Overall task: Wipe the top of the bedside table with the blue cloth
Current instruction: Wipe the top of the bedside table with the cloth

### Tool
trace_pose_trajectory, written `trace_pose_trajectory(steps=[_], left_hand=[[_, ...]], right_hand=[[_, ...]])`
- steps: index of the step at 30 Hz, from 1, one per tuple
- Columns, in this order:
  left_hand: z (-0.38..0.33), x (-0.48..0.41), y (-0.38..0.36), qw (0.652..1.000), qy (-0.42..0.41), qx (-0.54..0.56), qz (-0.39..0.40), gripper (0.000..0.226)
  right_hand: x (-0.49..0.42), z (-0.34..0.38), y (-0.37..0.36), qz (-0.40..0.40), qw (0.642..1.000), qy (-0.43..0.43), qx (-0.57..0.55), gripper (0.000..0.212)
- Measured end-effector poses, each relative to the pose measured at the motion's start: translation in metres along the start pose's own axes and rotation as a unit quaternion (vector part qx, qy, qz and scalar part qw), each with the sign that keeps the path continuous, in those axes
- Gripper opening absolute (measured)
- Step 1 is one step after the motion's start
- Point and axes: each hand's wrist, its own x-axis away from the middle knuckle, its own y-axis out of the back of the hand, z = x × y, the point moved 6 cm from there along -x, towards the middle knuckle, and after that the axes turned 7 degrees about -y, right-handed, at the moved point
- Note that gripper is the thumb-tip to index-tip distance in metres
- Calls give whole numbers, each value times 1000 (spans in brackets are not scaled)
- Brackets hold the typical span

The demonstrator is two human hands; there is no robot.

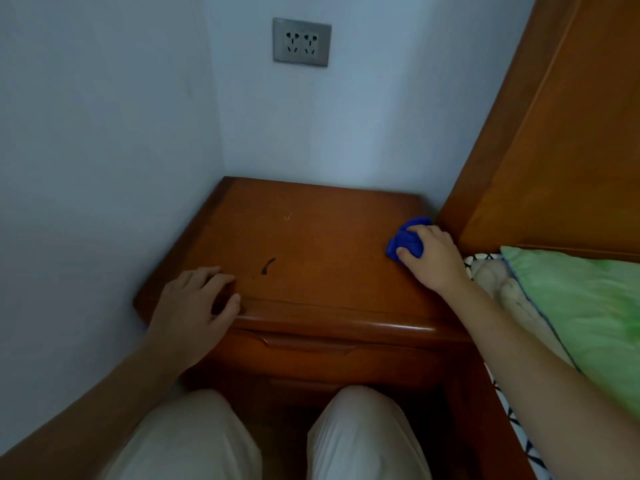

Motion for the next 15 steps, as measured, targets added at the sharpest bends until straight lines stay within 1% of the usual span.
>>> trace_pose_trajectory(steps=[3, 7, 9, 15], left_hand=[[-2, 6, -2, 1000, -1, 14, -6, 63], [-6, 8, 1, 1000, -10, 19, -16, 65], [-6, 9, 3, 1000, -11, 17, -11, 66], [1, 10, 7, 999, -27, -14, 38, 71]], right_hand=[[38, -2, 9, -3, 1000, 11, -14, 51], [77, -3, 17, -6, 1000, 19, -9, 53], [85, -2, 19, -8, 1000, 16, -1, 53], [77, 16, 9, -23, 1000, 3, 0, 50]])
